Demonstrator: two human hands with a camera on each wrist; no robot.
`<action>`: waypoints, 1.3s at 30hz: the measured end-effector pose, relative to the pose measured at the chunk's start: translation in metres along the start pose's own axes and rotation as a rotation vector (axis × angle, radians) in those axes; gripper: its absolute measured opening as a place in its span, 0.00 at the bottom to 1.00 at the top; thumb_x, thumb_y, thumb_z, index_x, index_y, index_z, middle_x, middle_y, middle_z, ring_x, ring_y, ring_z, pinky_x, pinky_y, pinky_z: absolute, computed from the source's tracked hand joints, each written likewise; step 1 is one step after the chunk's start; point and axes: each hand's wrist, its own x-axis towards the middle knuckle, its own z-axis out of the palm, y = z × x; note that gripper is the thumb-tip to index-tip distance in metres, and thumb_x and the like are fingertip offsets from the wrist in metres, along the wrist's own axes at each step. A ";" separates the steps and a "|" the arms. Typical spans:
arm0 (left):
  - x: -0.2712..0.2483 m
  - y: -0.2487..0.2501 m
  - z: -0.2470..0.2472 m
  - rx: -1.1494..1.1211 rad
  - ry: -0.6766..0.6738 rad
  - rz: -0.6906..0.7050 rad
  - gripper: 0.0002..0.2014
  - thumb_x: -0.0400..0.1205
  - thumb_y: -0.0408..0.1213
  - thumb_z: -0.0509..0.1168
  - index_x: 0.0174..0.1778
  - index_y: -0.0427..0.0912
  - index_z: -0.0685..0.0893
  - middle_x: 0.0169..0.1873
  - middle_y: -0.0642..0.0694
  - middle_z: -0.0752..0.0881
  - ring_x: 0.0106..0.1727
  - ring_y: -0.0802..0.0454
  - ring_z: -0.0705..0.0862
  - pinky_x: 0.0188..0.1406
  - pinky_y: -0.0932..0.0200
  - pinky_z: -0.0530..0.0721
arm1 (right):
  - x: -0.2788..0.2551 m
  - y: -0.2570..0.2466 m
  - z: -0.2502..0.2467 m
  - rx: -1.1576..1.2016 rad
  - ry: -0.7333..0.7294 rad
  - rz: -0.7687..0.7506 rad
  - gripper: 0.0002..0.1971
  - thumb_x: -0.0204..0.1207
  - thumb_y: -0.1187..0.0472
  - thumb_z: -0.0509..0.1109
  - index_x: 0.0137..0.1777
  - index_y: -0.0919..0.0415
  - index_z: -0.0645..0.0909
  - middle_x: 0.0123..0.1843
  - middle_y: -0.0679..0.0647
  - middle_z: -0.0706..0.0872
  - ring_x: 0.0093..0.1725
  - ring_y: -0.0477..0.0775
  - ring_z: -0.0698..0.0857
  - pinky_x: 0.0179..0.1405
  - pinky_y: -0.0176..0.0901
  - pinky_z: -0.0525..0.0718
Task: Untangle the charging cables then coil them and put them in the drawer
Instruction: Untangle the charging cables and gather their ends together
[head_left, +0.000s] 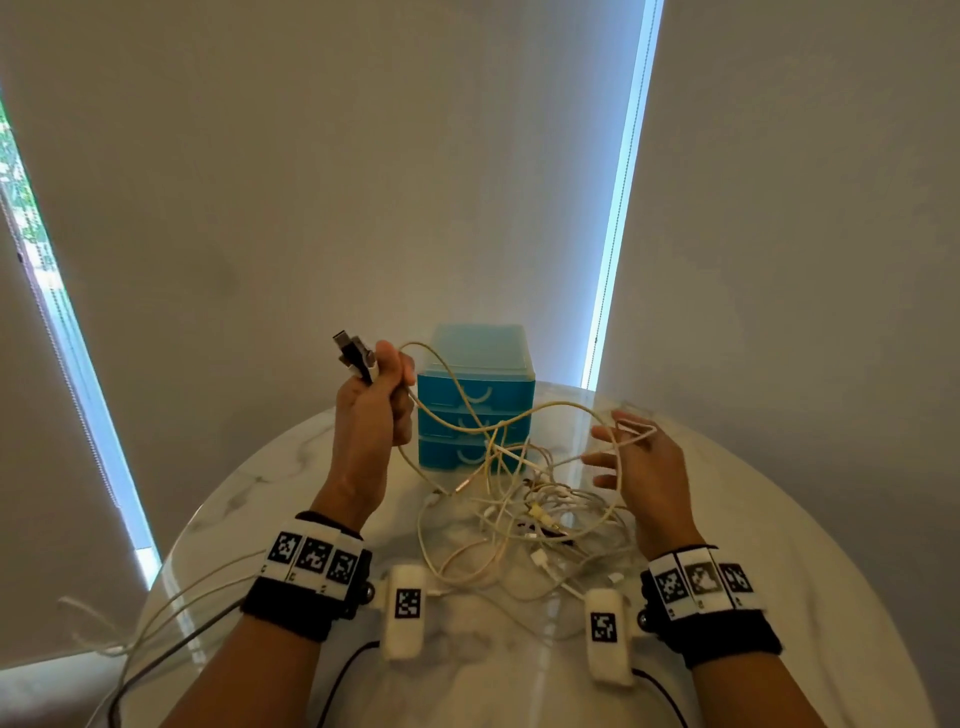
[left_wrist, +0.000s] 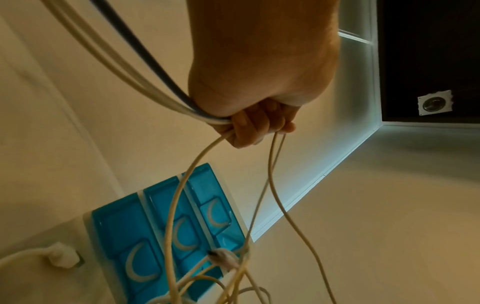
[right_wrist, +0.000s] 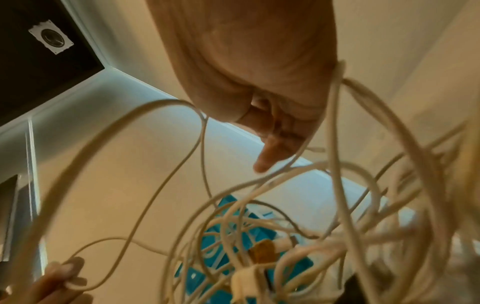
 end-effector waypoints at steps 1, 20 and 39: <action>0.000 0.001 0.000 0.013 0.000 0.015 0.24 0.94 0.59 0.56 0.39 0.48 0.81 0.27 0.50 0.64 0.26 0.55 0.59 0.22 0.61 0.61 | 0.000 -0.001 -0.004 -0.103 0.107 -0.069 0.23 0.84 0.70 0.60 0.68 0.50 0.89 0.64 0.60 0.91 0.47 0.55 0.91 0.42 0.48 0.86; -0.013 0.003 0.013 0.490 -0.242 0.197 0.18 0.96 0.44 0.58 0.51 0.38 0.88 0.33 0.67 0.87 0.31 0.72 0.82 0.32 0.74 0.77 | -0.033 -0.012 0.055 -0.208 -0.245 -0.273 0.05 0.87 0.54 0.77 0.57 0.54 0.90 0.42 0.52 0.95 0.36 0.52 0.94 0.34 0.42 0.88; -0.006 -0.004 -0.004 0.518 -0.389 -0.115 0.20 0.89 0.54 0.71 0.33 0.49 0.84 0.26 0.49 0.74 0.25 0.57 0.68 0.26 0.59 0.65 | 0.007 -0.087 0.053 0.410 -0.319 -0.147 0.11 0.88 0.56 0.76 0.62 0.64 0.88 0.57 0.62 0.96 0.59 0.59 0.95 0.60 0.50 0.94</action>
